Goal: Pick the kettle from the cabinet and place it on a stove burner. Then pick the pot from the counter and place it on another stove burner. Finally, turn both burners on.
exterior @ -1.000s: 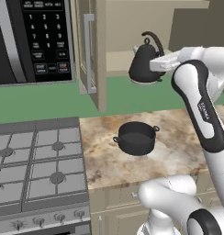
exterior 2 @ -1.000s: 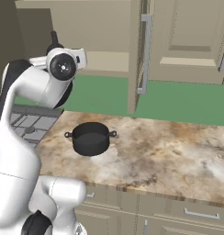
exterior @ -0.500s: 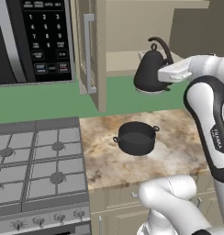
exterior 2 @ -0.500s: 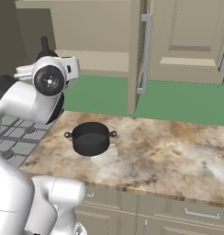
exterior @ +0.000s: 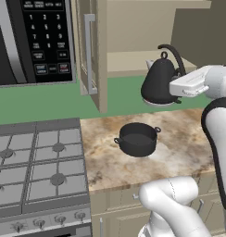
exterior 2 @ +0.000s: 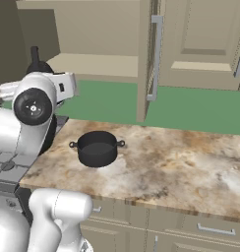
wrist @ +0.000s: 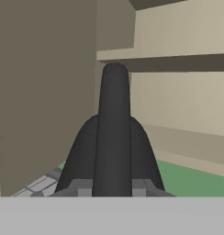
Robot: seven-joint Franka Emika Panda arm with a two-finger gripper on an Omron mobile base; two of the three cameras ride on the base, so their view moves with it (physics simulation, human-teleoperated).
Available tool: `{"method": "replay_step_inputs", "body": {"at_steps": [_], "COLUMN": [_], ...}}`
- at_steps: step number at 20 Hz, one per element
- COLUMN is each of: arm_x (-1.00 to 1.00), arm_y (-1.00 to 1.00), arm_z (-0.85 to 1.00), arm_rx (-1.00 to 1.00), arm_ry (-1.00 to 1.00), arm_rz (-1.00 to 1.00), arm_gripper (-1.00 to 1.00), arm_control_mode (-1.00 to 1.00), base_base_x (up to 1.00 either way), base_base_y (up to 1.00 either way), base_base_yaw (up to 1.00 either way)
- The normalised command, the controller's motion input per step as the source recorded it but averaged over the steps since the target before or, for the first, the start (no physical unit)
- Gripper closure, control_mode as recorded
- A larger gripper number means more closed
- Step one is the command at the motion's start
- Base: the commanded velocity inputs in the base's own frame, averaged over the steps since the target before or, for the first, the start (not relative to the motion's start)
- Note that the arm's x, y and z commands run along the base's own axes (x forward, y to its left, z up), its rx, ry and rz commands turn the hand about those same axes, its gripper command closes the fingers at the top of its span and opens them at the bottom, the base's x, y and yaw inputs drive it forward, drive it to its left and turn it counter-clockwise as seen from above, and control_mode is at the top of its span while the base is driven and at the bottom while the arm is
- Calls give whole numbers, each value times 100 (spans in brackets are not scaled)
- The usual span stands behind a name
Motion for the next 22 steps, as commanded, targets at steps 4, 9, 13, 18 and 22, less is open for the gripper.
{"method": "replay_step_inputs", "body": {"at_steps": [4,9,13,18,22], "arm_x": [-62,-52,-30,-1,-18], "arm_y": [0,0,1,0,0], "arm_z": [0,0,0,0,0], "arm_rx": [0,0,0,0,0], "arm_ry": [0,3,1,0,-5], "arm_rz": [0,0,0,0,0], "arm_gripper": [100,100,100,100,100], "arm_control_mode": [-100,-100,-100,-100,100], "base_base_x": [0,0,0,0,-17], "base_base_y": [0,0,0,0,0], "base_base_yaw": [0,0,0,0,0]}}
